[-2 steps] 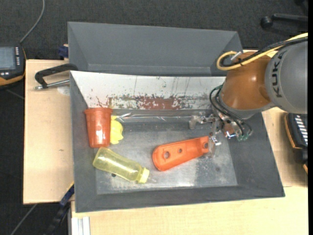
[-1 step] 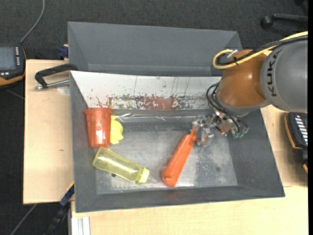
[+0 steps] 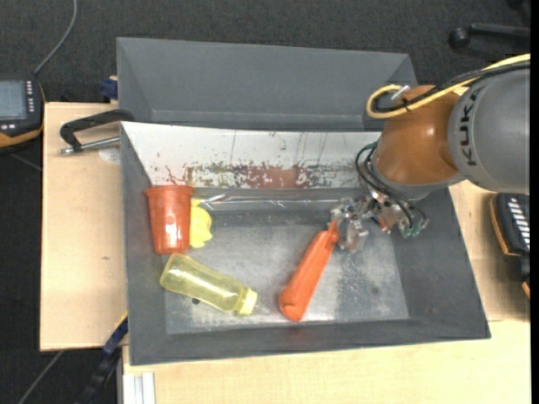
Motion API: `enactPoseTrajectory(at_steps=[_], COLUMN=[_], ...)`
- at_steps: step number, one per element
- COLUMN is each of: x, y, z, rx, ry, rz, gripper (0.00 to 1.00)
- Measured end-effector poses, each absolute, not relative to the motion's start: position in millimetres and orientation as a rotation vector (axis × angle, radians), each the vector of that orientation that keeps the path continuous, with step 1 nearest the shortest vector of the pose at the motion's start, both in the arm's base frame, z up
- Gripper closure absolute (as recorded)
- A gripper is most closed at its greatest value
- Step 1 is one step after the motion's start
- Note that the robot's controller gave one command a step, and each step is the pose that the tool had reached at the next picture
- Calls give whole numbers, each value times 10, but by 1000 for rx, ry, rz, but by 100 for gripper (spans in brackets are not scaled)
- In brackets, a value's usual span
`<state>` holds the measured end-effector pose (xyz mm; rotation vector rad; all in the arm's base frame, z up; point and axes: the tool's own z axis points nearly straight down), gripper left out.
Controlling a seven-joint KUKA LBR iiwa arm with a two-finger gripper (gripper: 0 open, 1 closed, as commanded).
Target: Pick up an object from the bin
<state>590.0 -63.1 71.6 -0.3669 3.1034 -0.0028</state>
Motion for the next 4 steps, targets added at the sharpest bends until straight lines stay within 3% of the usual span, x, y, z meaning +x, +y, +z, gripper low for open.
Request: enactPoseTrajectory(at_steps=[2,3,4], x=[5752,5632,5267], y=[-532,-240,-638], z=[721,1251,720], rx=[-491,-803,-477], ry=[3083,3020,3089], rz=[-5,-6,-2], gripper=[100,100,0])
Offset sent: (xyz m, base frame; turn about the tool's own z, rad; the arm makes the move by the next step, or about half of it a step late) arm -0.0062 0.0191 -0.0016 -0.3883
